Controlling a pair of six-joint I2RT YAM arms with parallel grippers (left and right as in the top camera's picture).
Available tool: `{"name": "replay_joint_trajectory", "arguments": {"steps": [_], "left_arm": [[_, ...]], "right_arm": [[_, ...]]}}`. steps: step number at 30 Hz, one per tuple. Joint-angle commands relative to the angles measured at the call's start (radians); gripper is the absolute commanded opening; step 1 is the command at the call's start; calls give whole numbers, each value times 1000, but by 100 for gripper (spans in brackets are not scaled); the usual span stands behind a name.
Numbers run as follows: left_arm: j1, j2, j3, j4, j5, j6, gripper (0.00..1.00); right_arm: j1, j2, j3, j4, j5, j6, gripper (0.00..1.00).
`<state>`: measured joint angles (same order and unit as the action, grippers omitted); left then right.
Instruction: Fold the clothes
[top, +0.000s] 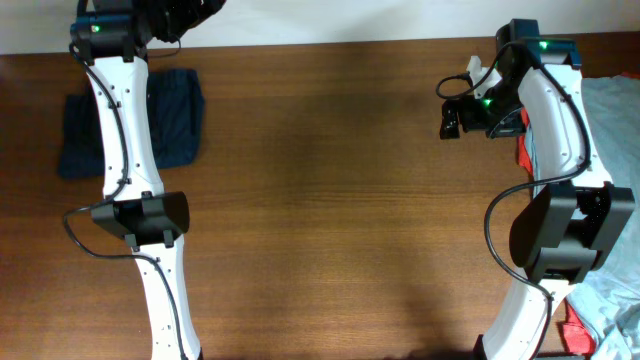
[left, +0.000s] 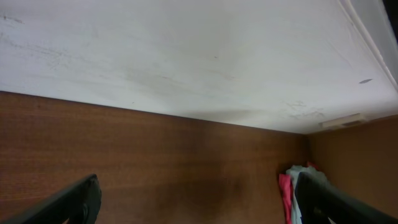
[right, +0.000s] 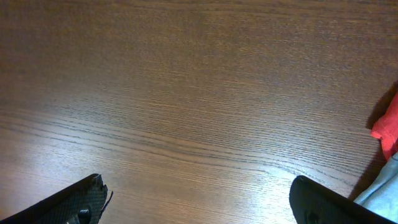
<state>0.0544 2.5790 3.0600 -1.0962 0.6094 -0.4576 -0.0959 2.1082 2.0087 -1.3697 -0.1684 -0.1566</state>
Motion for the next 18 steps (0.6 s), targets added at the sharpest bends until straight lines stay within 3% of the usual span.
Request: {"name": "replay_joint_trajectory", "arguments": {"steps": [1, 18], "left_arm": [[3, 13, -2, 2, -7, 2, 99], [2, 13, -2, 2, -7, 2, 99]], "right_arm": [[-3, -24, 12, -3, 13, 0, 99], [-3, -27, 12, -3, 13, 0, 99]]}}
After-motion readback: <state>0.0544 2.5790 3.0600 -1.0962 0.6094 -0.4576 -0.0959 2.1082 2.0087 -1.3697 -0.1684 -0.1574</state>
